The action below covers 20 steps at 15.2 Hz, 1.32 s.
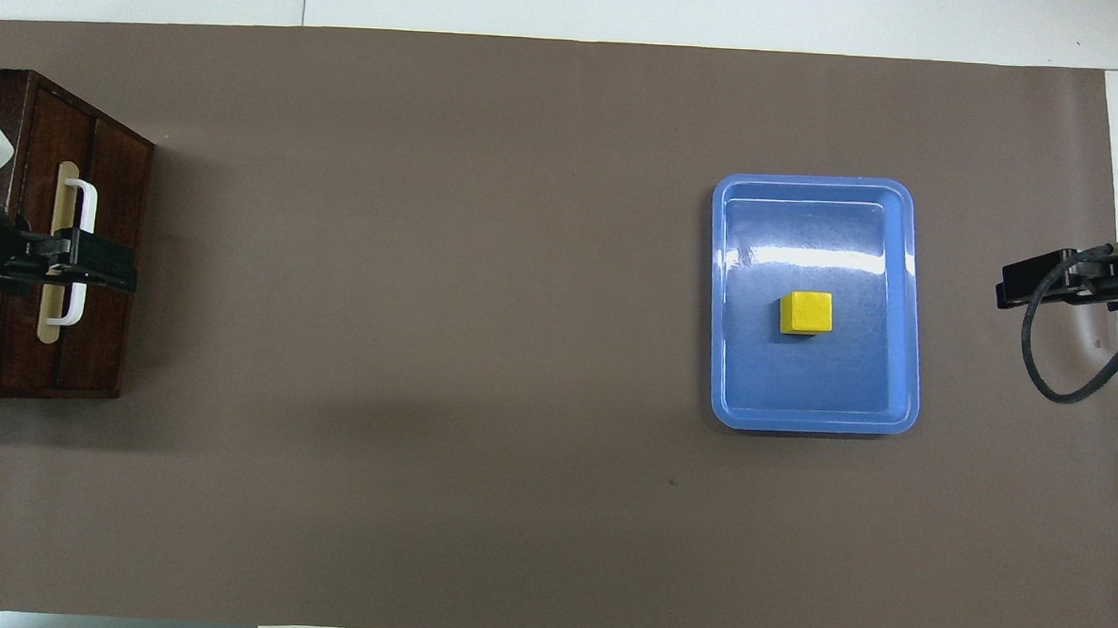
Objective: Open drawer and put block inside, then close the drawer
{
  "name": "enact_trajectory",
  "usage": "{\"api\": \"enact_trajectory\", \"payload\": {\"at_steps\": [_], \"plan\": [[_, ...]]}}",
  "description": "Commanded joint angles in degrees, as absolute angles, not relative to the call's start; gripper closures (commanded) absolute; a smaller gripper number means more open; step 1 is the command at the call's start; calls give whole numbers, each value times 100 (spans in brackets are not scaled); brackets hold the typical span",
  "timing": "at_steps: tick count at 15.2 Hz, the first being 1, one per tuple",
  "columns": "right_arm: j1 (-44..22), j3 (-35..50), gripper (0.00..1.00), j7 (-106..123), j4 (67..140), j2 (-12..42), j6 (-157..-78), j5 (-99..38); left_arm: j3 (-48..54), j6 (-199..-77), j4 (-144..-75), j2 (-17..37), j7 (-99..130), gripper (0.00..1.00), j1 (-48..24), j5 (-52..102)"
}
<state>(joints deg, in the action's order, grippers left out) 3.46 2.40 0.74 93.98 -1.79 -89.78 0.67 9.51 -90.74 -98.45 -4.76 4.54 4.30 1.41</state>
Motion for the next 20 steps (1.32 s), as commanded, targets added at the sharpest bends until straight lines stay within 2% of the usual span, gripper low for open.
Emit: {"api": "enact_trajectory", "payload": {"at_steps": [1,17,20], "plan": [[422,272,0,88,9492,-246,-9062,26,967,-9000,-9984,-624,466,0,501,333],[413,255,0,123,9518,-264,-9018,18,967,-9000,-9976,-642,466,0,510,325],[465,211,0,-147,9842,-342,-9026,-200,967,-9000,-9976,-633,466,0,501,325]]}}
